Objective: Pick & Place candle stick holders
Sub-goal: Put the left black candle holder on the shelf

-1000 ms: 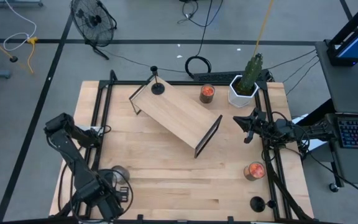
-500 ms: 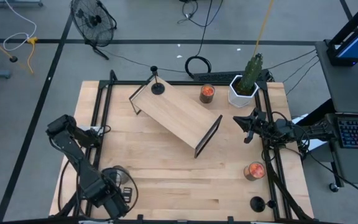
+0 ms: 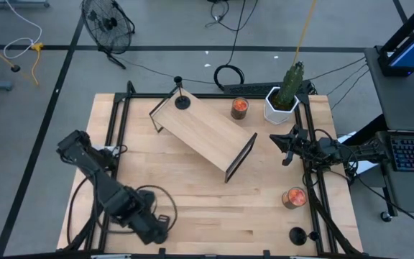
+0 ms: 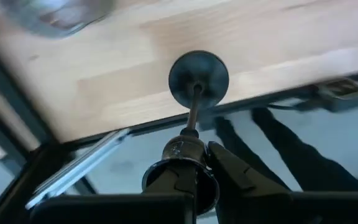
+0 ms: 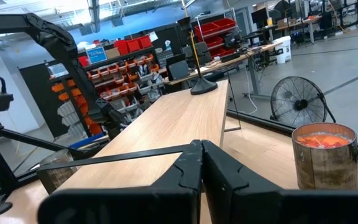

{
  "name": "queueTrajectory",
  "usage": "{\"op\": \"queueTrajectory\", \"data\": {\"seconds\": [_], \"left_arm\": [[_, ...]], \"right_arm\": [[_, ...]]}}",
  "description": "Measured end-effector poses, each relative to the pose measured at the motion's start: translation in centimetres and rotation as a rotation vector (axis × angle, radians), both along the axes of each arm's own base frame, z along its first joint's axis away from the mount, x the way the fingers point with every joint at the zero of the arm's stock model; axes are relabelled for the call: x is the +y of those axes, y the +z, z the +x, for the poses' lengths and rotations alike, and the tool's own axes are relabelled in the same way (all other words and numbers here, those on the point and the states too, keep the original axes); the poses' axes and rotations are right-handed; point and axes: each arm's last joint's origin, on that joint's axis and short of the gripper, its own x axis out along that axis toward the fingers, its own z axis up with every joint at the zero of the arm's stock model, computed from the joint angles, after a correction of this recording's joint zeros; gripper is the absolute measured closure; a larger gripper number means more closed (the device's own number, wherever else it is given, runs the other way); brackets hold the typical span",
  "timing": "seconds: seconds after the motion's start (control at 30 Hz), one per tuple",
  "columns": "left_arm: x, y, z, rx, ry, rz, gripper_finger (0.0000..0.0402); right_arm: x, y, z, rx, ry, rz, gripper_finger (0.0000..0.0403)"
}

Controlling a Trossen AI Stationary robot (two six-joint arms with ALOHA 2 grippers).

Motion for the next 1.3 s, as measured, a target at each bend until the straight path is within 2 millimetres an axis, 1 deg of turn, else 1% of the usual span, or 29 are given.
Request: {"op": "queueTrajectory", "data": {"seconds": [0.17, 0.33, 0.5, 0.63, 0.8, 0.97, 1.03, 1.1, 1.3], "left_arm": [[2.2, 1.0, 2.3, -0.15, -0.034, 0.062, 0.038], [5.4, 2.5, 4.6, -0.286, -0.076, 0.161, 0.038], [9.1, 5.2, 6.3, -0.399, -0.127, 0.216, 0.038], [11.8, 7.7, 7.0, -0.491, -0.133, 0.257, 0.038], [14.1, 10.6, 6.4, -0.544, -0.117, 0.278, 0.038], [16.4, 13.0, 4.5, -0.507, -0.084, 0.322, 0.038], [17.5, 13.6, 3.9, -0.493, -0.076, 0.34, 0.038], [18.7, 14.3, 3.7, -0.527, -0.079, 0.363, 0.038], [22.7, 15.8, 1.7, -0.575, -0.09, 0.437, 0.038]], "right_arm": [[0.0, 0.0, 0.0, 0.0, 0.0, 0.0, 0.0399], [0.0, 0.0, 0.0, 0.0, 0.0, 0.0, 0.0399], [0.0, 0.0, 0.0, 0.0, 0.0, 0.0, 0.0399], [0.0, 0.0, 0.0, 0.0, 0.0, 0.0, 0.0399], [0.0, 0.0, 0.0, 0.0, 0.0, 0.0, 0.0399], [0.0, 0.0, 0.0, 0.0, 0.0, 0.0, 0.0399], [0.0, 0.0, 0.0, 0.0, 0.0, 0.0, 0.0399], [0.0, 0.0, 0.0, 0.001, 0.0, 0.0, 0.0399], [0.0, 0.0, 0.0, 0.002, -0.001, 0.0, 0.0399]]}}
